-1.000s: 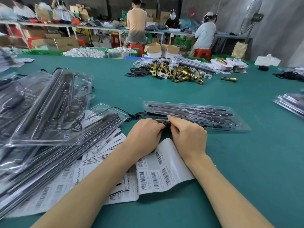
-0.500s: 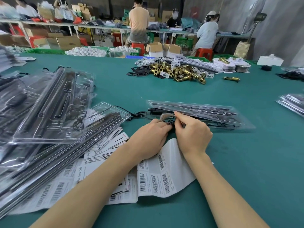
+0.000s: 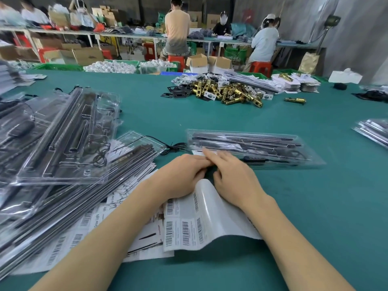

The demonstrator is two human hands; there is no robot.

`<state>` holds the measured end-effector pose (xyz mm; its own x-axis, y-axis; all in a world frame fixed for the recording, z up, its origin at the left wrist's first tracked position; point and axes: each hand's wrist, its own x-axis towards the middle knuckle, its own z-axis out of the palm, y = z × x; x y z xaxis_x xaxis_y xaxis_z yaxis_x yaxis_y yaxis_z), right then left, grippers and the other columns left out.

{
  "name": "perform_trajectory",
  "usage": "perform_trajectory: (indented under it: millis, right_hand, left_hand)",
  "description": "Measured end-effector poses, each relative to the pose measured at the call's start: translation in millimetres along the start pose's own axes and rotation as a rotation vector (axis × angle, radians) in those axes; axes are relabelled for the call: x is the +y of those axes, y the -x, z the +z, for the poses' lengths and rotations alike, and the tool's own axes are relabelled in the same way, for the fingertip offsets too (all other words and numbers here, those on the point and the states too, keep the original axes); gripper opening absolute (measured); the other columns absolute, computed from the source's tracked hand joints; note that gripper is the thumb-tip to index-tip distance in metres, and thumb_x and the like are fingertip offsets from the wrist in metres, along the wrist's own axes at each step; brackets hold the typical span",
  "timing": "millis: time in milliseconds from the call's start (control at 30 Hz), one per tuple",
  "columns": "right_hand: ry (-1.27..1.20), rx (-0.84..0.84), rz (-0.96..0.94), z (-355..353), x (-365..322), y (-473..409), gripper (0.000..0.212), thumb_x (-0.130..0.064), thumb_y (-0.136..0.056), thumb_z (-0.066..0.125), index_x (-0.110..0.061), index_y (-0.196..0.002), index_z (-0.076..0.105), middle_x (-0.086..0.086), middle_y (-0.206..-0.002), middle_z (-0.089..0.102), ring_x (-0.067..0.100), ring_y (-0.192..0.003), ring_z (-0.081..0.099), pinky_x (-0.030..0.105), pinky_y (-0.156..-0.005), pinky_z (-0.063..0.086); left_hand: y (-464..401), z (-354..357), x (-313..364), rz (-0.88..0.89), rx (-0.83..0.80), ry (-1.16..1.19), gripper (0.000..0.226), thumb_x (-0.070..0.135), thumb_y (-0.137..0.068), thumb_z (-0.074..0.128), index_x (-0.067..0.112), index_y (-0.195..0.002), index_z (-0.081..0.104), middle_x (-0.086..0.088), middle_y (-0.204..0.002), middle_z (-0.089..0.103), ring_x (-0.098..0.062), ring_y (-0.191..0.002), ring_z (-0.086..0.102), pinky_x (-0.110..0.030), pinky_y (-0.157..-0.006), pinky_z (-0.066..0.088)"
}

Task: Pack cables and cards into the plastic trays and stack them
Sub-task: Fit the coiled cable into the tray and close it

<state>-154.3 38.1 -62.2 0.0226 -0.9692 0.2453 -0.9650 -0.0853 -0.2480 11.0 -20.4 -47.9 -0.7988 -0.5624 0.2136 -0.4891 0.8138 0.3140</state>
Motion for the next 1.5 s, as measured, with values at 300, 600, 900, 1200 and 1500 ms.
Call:
perform_trajectory:
  millis: [300,600,900,1200,1500]
  right_hand:
    - [0.178,0.008,0.018,6,-4,7,0.055,-0.030,-0.100,0.037,-0.023,-0.154,0.035,0.004,-0.160,0.035,0.028,-0.150,0.022,0.038,-0.123,0.014]
    - [0.142,-0.054,0.012,7,-8,7,0.056,-0.033,-0.105,0.028,-0.021,-0.159,0.020,0.004,-0.163,0.026,0.026,-0.153,0.014,0.038,-0.125,0.008]
    - [0.134,-0.048,0.019,8,-9,7,0.051,-0.031,-0.104,0.031,-0.023,-0.155,0.030,0.004,-0.164,0.026,0.026,-0.153,0.015,0.039,-0.125,0.008]
    - [0.185,-0.050,0.045,8,-11,7,0.053,-0.036,-0.104,0.031,-0.027,-0.155,0.028,0.000,-0.163,0.025,0.023,-0.151,0.014,0.042,-0.124,0.009]
    - [0.205,-0.076,0.088,5,-16,8,0.051,-0.040,-0.105,0.030,-0.030,-0.155,0.027,0.002,-0.157,0.029,0.024,-0.149,0.017,0.046,-0.120,0.014]
  left_hand:
    - [1,-10,-2,-0.002,-0.054,-0.059,0.034,0.017,-0.100,0.045,0.026,-0.126,0.064,0.010,-0.120,0.068,-0.017,-0.108,0.060,-0.039,-0.091,0.048]
    - [1,-9,-1,-0.001,0.026,-0.116,0.037,0.017,-0.099,0.047,0.024,-0.130,0.066,0.007,-0.128,0.067,-0.015,-0.113,0.059,-0.035,-0.099,0.046]
    - [8,-7,-10,-0.015,-0.015,0.024,0.042,0.009,-0.100,0.044,0.020,-0.138,0.058,0.004,-0.134,0.063,-0.012,-0.120,0.055,-0.031,-0.106,0.039]
    - [10,-33,-31,-0.134,0.325,-0.084,0.038,0.046,-0.083,0.075,0.035,-0.114,0.055,0.018,-0.114,0.058,-0.008,-0.101,0.058,-0.030,-0.083,0.049]
    - [6,-3,-30,-0.155,0.286,-0.056,0.038,0.041,-0.090,0.070,0.029,-0.123,0.056,0.015,-0.123,0.051,-0.009,-0.108,0.054,-0.032,-0.091,0.050]
